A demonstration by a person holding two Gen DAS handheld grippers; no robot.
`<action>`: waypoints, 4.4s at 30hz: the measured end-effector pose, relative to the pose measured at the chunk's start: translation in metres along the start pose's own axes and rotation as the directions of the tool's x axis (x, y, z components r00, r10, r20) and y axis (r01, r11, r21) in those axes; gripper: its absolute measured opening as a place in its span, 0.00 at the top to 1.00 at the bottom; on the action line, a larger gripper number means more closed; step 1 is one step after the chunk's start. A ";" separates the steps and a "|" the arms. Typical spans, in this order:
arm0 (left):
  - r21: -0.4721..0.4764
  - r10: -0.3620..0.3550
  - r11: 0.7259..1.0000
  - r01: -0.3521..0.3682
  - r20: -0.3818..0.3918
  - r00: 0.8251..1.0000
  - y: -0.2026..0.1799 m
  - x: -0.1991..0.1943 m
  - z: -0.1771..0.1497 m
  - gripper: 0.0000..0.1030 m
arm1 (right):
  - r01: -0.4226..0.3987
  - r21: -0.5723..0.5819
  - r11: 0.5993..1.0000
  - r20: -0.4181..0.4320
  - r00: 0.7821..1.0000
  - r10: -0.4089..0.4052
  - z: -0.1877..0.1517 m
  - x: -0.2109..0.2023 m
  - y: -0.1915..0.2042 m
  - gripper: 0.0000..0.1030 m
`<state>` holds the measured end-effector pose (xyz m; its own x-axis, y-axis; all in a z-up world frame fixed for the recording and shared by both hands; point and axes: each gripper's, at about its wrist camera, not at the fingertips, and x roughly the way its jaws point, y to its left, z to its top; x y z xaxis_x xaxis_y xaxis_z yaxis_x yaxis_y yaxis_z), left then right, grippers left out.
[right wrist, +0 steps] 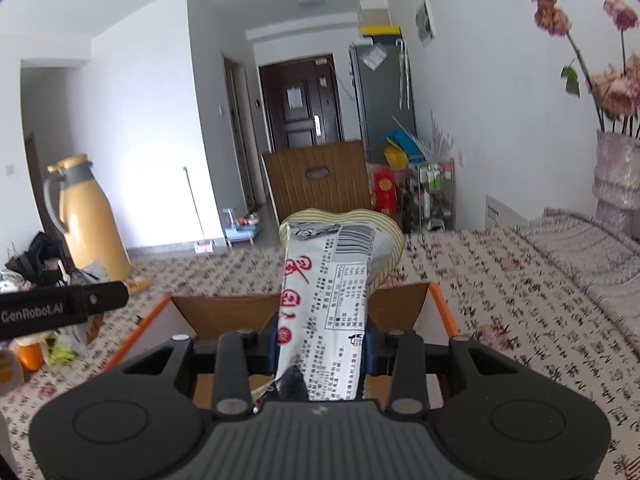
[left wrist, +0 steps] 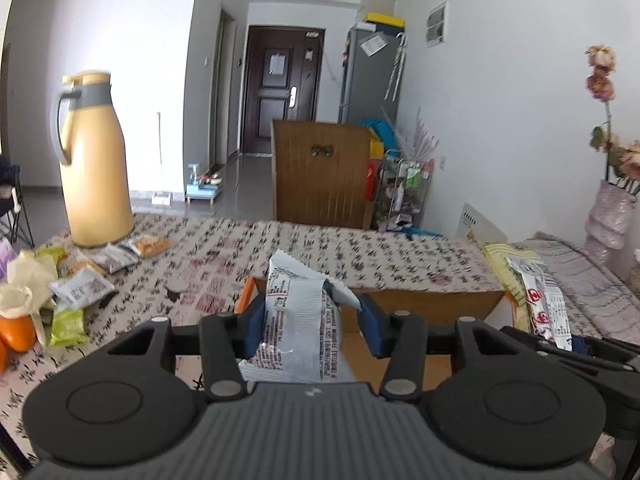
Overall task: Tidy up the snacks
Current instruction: 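Lower both held packets into the cardboard box and open both grippers, then move both tools back over the snack pile, then grasp the green-and-white bar with the left gripper while the right grasps a cracker packet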
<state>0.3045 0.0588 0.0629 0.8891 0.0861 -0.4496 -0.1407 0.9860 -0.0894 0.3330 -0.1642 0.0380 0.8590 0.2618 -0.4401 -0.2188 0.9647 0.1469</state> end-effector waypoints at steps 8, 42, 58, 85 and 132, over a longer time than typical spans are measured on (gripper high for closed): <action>-0.029 -0.003 1.000 0.001 -0.092 0.996 0.013 0.033 -0.022 0.51 | 0.037 0.001 0.999 -0.060 0.998 -0.037 -0.015 0.026 -0.003 0.64; -0.046 0.022 0.999 -0.020 0.042 0.999 0.008 -0.027 -0.005 0.00 | 0.023 0.027 0.999 0.052 0.998 -0.025 0.000 -0.030 -0.010 0.00; -0.029 0.015 0.999 -0.013 0.058 0.998 0.004 -0.097 -0.030 0.00 | -0.026 0.006 1.000 0.118 0.993 0.025 -0.024 -0.116 -0.024 0.00; -0.001 -0.011 1.000 0.011 -0.090 0.996 0.016 -0.129 -0.137 0.00 | 0.116 -0.009 0.993 -0.043 0.992 -0.116 -0.137 -0.173 -0.096 0.00; 0.044 0.141 0.990 -0.134 -0.294 0.945 0.008 -0.109 -0.171 0.23 | 0.057 0.003 0.998 0.004 0.998 -0.057 -0.142 -0.182 -0.091 0.59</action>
<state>0.1325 0.0329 -0.0405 0.6926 0.1782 -0.6989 -0.2392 0.9709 0.0105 0.1303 -0.2952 -0.0212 0.8720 0.2065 -0.4439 -0.1684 0.9779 0.1241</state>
